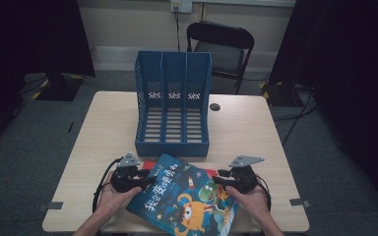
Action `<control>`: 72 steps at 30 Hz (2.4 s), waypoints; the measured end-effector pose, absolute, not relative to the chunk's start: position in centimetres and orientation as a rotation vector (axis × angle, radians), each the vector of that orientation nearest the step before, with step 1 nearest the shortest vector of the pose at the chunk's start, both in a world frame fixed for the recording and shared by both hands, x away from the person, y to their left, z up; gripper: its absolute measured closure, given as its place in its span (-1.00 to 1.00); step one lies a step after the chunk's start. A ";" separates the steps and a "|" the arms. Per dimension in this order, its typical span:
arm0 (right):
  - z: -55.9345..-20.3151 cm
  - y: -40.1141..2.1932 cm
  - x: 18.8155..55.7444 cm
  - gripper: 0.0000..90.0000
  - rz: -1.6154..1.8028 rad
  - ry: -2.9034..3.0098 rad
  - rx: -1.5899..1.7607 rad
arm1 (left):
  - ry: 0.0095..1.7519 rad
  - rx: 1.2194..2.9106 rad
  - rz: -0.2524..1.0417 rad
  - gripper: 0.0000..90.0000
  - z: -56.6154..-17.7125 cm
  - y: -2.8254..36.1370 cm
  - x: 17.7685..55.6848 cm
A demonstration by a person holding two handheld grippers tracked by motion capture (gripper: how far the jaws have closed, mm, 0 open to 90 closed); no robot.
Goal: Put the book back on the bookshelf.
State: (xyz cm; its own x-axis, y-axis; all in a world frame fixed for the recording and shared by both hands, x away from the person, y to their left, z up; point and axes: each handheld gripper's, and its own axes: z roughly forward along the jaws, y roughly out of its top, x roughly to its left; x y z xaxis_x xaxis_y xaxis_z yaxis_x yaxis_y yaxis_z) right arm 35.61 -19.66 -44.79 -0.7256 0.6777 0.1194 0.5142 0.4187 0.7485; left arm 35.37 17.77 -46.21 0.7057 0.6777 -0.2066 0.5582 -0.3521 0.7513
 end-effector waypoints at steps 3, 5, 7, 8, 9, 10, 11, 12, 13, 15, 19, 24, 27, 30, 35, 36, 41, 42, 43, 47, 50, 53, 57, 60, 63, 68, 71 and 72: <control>-44.3 -18.9 35.9 0.37 1.202 2.465 1.019 | 0.907 2.072 0.167 0.25 -46.0 16.8 35.5; -44.0 -18.6 36.0 0.39 1.207 2.465 0.995 | 0.889 2.075 0.182 0.26 -46.0 16.3 35.5; -43.8 -18.3 36.0 0.39 1.212 2.474 0.982 | 0.885 2.079 0.174 0.26 -46.0 16.1 35.6; -43.8 -18.1 36.0 0.41 1.209 2.485 0.970 | 0.886 2.079 0.170 0.26 -46.0 16.1 35.6; -43.9 -17.9 35.9 0.42 1.200 2.497 0.958 | 0.887 2.079 0.167 0.26 -46.0 16.2 35.6; -44.0 -17.8 35.8 0.41 1.192 2.511 0.947 | 0.887 2.088 0.161 0.26 -45.9 16.3 35.6; -44.1 -17.8 35.8 0.41 1.186 2.521 0.945 | 0.885 2.088 0.153 0.26 -45.9 16.4 35.5; -44.2 -17.7 35.7 0.42 1.176 2.533 0.942 | 0.878 2.098 0.146 0.26 -45.9 16.6 35.3; -44.3 -17.6 35.6 0.42 1.167 2.541 0.931 | 0.876 2.108 0.128 0.26 -45.8 16.9 35.2; -44.4 -17.7 35.6 0.41 1.170 2.541 0.928 | 0.870 2.116 0.102 0.26 -45.8 17.3 34.9; -44.6 -17.9 35.7 0.39 1.152 2.554 0.941 | 0.883 2.096 0.110 0.25 -45.9 17.1 34.8; -44.1 -18.4 35.7 0.35 1.172 2.528 0.951 | 0.869 2.109 0.124 0.30 -45.8 16.3 35.2; -43.8 -18.8 35.8 0.35 1.193 2.502 0.968 | 0.860 2.107 0.122 0.32 -45.9 15.6 35.5; -43.8 -18.7 35.8 0.37 1.195 2.512 0.952 | 0.846 2.120 0.117 0.33 -45.8 14.9 35.9; -44.0 -17.8 35.9 0.32 1.176 2.539 0.905 | 0.820 2.145 0.131 0.33 -45.6 13.5 36.5; -44.1 -17.7 36.0 0.31 1.174 2.546 0.904 | 0.819 2.142 0.128 0.33 -45.6 13.6 36.5; -44.7 -17.1 35.9 0.28 1.151 2.580 0.884 | 0.825 2.137 0.090 0.32 -45.6 14.4 36.2; -44.7 -17.2 35.9 0.29 1.156 2.582 0.888 | 0.827 2.142 0.070 0.31 -45.6 14.7 36.0; -44.7 -17.2 36.0 0.29 1.157 2.583 0.896 | 0.822 2.132 0.061 0.29 -45.8 15.1 35.8; -44.9 -17.3 36.0 0.32 1.172 2.571 0.917 | 0.808 2.128 0.041 0.23 -45.9 16.4 34.9; -44.9 -17.3 36.1 0.34 1.177 2.573 0.926 | 0.828 2.147 0.049 0.22 -45.7 16.8 34.5; -44.9 -17.4 36.1 0.36 1.178 2.569 0.928 | 0.823 2.147 0.063 0.22 -45.7 17.5 33.6; -44.9 -17.4 36.1 0.36 1.178 2.567 0.929 | 0.838 2.138 0.073 0.21 -45.8 19.0 32.8; -44.9 -17.3 36.0 0.36 1.172 2.561 0.929 | 0.853 2.122 0.098 0.13 -46.0 20.3 31.8; -44.9 -17.3 36.0 0.36 1.171 2.562 0.932 | 0.862 2.113 0.105 0.12 -46.1 20.8 31.1; -44.9 -17.3 36.0 0.36 1.172 2.559 0.932 | 0.827 2.139 0.110 0.00 -46.1 20.9 30.6; -44.9 -17.3 36.0 0.35 1.175 2.561 0.930 | 0.802 2.152 0.122 -0.03 -46.1 20.9 30.5; -44.9 -17.3 36.0 0.35 1.174 2.560 0.929 | 0.809 2.149 0.122 -0.03 -46.1 20.9 30.5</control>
